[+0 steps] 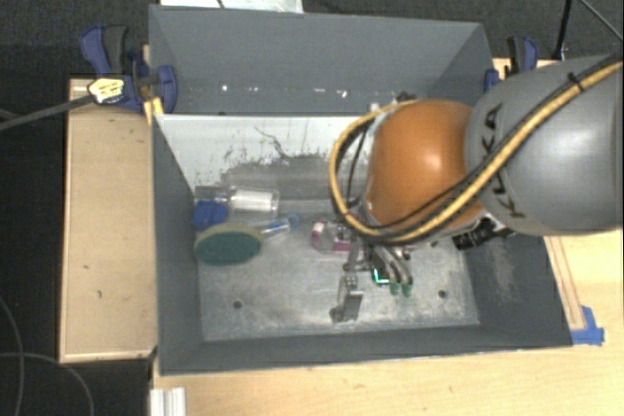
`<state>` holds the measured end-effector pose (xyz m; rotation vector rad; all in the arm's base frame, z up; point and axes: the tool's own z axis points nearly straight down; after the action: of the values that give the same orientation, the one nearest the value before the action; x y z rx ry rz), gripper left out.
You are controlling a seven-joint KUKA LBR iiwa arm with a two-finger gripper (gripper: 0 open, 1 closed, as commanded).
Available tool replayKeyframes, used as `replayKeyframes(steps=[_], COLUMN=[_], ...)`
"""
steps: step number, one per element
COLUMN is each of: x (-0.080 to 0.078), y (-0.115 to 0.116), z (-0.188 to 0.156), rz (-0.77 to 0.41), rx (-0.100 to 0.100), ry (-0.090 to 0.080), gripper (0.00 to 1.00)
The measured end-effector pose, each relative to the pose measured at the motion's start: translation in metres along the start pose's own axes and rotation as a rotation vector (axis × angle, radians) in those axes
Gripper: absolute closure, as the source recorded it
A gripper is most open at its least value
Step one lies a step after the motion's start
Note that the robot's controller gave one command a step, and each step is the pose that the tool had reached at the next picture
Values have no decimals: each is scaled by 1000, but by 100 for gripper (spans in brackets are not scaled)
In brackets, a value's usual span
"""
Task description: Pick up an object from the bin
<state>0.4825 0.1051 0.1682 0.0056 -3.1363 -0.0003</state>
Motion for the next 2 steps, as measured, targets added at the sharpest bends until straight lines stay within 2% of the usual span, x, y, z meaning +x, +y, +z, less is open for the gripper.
replayKeyframes(steps=[1, 2], x=[-72, -81], y=[45, 126], z=[71, 70], rz=[-70, -55], rx=[-2, -6], ry=[-8, -10], gripper=[0, 0])
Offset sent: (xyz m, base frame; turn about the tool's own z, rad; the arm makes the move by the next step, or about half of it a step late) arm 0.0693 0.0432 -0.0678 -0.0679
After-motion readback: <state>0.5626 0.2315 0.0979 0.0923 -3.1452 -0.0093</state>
